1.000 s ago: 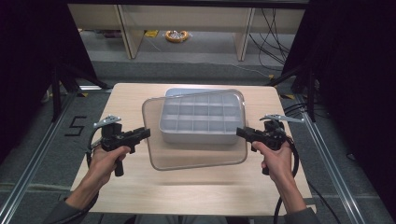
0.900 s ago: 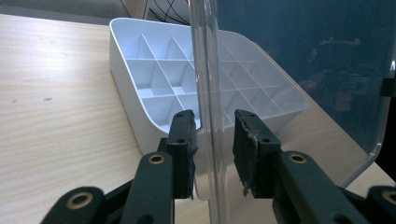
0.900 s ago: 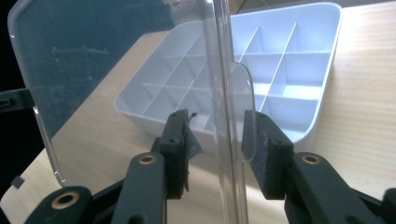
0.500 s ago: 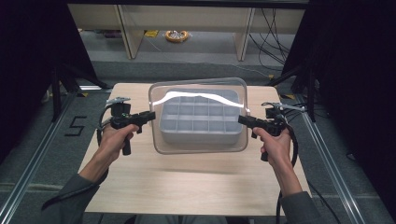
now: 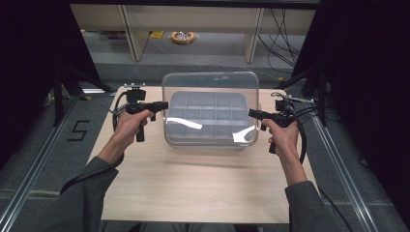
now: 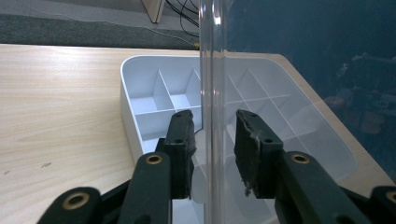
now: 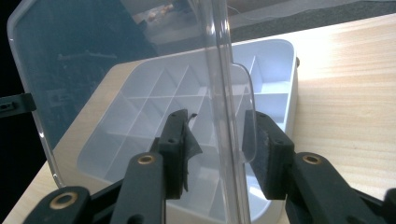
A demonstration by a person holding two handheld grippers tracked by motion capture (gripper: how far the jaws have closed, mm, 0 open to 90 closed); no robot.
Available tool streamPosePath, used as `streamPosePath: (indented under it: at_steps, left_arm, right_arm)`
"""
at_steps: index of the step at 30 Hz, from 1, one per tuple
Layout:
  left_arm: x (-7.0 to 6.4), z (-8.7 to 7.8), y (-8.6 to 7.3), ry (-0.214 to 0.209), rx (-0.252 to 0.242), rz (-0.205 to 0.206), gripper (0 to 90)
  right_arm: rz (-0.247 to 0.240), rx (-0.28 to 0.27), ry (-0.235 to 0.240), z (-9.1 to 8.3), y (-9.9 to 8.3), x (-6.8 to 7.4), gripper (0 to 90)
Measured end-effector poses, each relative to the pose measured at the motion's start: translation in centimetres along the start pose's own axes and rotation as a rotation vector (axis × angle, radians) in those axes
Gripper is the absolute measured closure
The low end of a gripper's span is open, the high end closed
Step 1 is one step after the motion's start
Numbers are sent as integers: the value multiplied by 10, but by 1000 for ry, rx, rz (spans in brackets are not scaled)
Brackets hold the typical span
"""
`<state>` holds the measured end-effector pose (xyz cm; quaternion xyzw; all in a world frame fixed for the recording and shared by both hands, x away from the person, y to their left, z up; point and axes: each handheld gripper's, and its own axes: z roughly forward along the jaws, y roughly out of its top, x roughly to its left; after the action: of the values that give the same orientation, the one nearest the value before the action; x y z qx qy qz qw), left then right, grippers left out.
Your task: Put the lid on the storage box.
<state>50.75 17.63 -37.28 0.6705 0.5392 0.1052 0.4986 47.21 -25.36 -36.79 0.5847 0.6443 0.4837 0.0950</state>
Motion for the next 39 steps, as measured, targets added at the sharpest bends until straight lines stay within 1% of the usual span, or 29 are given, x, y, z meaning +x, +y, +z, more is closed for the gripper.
streamPosePath:
  at_steps: [2, 3, 5, 6, 8, 10, 12, 13, 14, 15, 17, 18, 19, 20, 21, 22, 24, 25, 27, 28, 29, 30, 32, 33, 34, 35, 37, 38, 39]
  left_arm:
    - [2, 4, 3, 6, 3, -10, 659]
    - [2, 4, 3, 6, 3, -10, 658]
    - [4, 8, 7, 11, 0, -24, 655]
    - [6, 9, 10, 11, -6, -36, 655]
    - [7, 11, 13, 9, -5, -36, 652]
    - [9, 13, 17, 12, -10, -47, 652]
    - [9, 16, 19, 24, -8, -50, 652]
    - [11, 20, 22, 37, -12, -58, 652]
    - [11, 20, 22, 37, -12, -58, 652]
    - [11, 23, 23, 46, -12, -61, 652]
    - [11, 25, 23, 51, -8, -58, 651]
    - [11, 27, 23, 54, -7, -59, 651]
    - [11, 29, 23, 65, -2, -45, 651]
    - [11, 33, 22, 79, 1, -43, 643]
    - [13, 34, 21, 85, 13, -36, 641]
    - [13, 34, 21, 85, 13, -36, 639]
    - [17, 39, 20, 87, 14, -57, 640]
    - [17, 40, 20, 89, 16, -59, 640]
    - [18, 43, 19, 98, 23, -61, 639]
    - [18, 43, 19, 98, 23, -61, 637]
    - [18, 45, 18, 105, 27, -57, 633]
    - [19, 48, 18, 111, 27, -66, 629]
    - [21, 55, 16, 132, 37, -79, 626]
    - [22, 57, 15, 133, 40, -77, 624]
    - [22, 57, 15, 133, 40, -77, 620]
    - [21, 60, 14, 142, 44, -83, 617]
    - [23, 64, 11, 150, 57, -81, 614]
    - [23, 67, 10, 153, 61, -87, 605]
    - [26, 70, 7, 154, 76, -97, 604]
  right_arm:
    - [11, 3, 5, 5, 2, -3, 616]
    - [47, 13, 0, 6, 2, -2, 615]
    - [27, 9, 2, 9, 2, -5, 615]
    - [64, 18, 3, 12, 2, -4, 615]
    - [79, 23, 0, 18, 4, -6, 608]
    - [85, 24, -1, 21, 6, -7, 608]
    - [62, 21, -3, 22, 7, -9, 607]
    - [111, 35, -6, 25, 10, -5, 607]
    - [89, 42, -7, 26, 11, -7, 605]
    - [91, 40, -13, 27, 12, -7, 602]
    - [68, 43, -14, 29, 13, -9, 598]
    - [102, 65, -30, 33, 15, -8, 585]
    - [102, 65, -30, 33, 15, -8, 585]
    - [74, 57, -48, 40, 16, -13, 577]
    - [109, 71, -55, 40, 15, -10, 575]
    - [115, 73, -49, 42, 15, -10, 575]
    - [129, 76, -47, 45, 16, -11, 573]
    - [116, 76, -57, 46, 16, -12, 572]
    - [144, 76, -62, 50, 17, -13, 569]
    - [100, 65, -61, 53, 17, -18, 565]
    - [102, 68, -71, 55, 17, -18, 561]
    - [149, 81, -71, 56, 18, -15, 557]
    - [132, 84, -77, 59, 18, -17, 554]
    - [165, 95, -88, 60, 18, -16, 553]
    - [130, 91, -83, 62, 18, -19, 550]
    - [186, 100, -91, 64, 18, -16, 548]
    - [177, 97, -87, 65, 17, -18, 547]
    - [206, 104, -99, 68, 16, -19, 545]
    - [174, 100, -102, 70, 15, -22, 545]
